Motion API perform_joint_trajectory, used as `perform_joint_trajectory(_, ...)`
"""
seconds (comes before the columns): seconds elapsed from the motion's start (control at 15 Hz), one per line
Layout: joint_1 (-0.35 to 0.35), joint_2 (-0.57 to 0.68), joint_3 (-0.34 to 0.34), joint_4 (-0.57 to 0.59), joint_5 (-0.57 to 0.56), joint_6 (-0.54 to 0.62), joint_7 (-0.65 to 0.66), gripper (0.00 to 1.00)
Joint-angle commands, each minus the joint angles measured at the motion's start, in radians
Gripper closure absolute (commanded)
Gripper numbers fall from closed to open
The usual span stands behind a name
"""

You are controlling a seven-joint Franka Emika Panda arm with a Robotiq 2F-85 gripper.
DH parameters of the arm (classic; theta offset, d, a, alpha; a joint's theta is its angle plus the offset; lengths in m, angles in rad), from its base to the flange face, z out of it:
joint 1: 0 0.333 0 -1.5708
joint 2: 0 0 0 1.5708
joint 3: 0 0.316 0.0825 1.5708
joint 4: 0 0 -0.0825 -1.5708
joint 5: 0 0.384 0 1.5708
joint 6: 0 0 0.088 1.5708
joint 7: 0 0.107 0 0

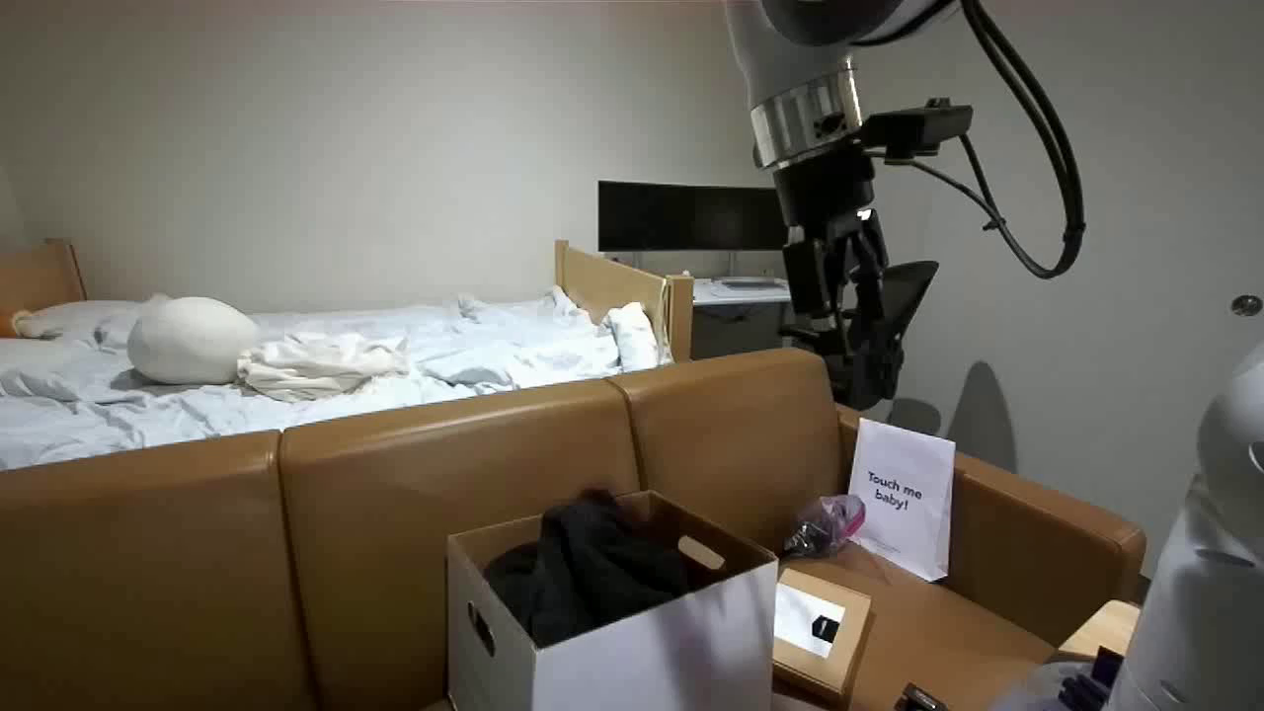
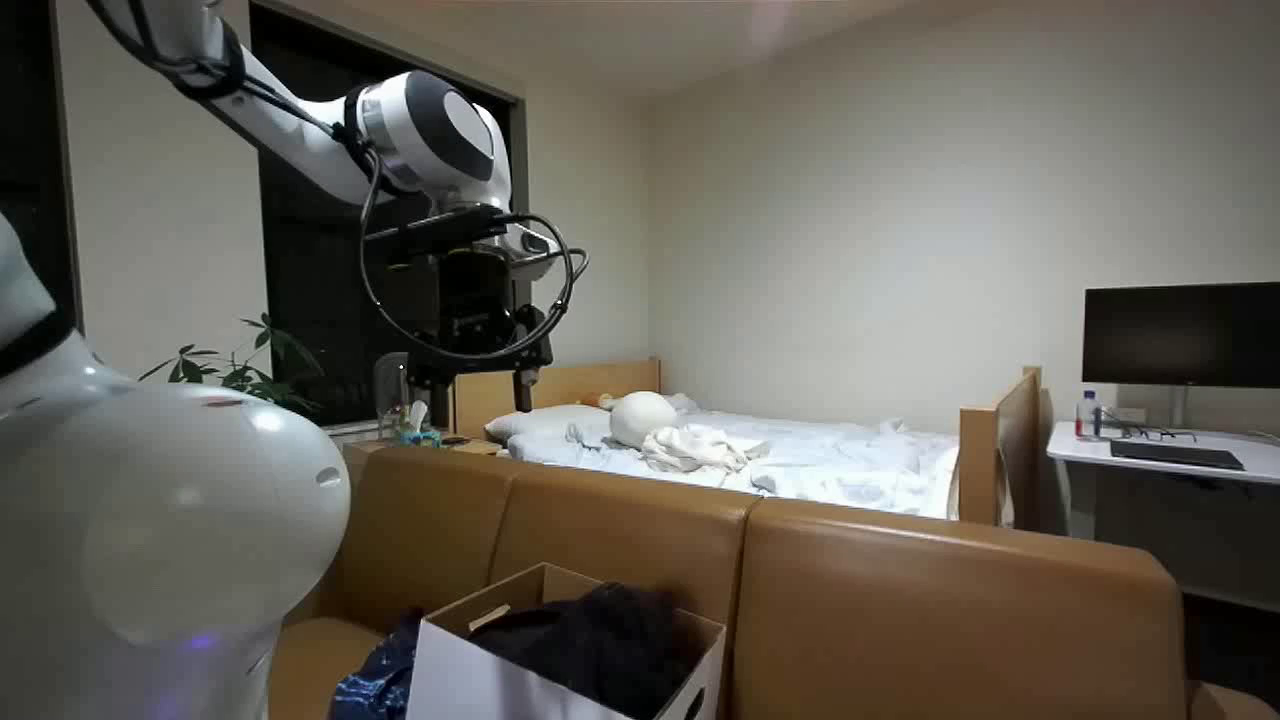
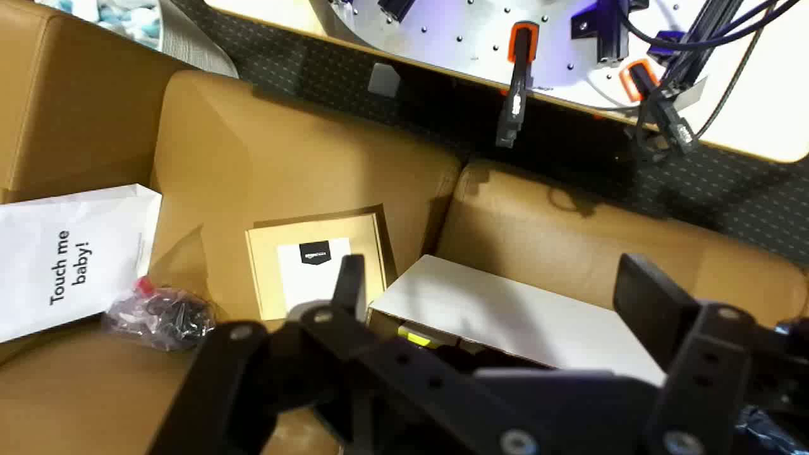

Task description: Remove the black jersey from the box

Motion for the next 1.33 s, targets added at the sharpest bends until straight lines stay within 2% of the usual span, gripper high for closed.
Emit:
perform_joint_trajectory(0.0, 0.022, 0.003, -0.018, 0.002, -0.009, -0.002, 0.011, 0.00)
perform_joint_trajectory(1.07, 0.022, 0.003, -0.018, 0.002, -0.009, -0.002, 0.011, 0.00)
perform_joint_trajectory(1.2, 0.034, 0.048, 0.037, 0.013, 0.004, 0.127, 0.093, 0.00)
perform_joint_trajectory(1.27, 0.032, 0.080, 0.064, 0.015, 0.013, 0.238, 0.168, 0.00)
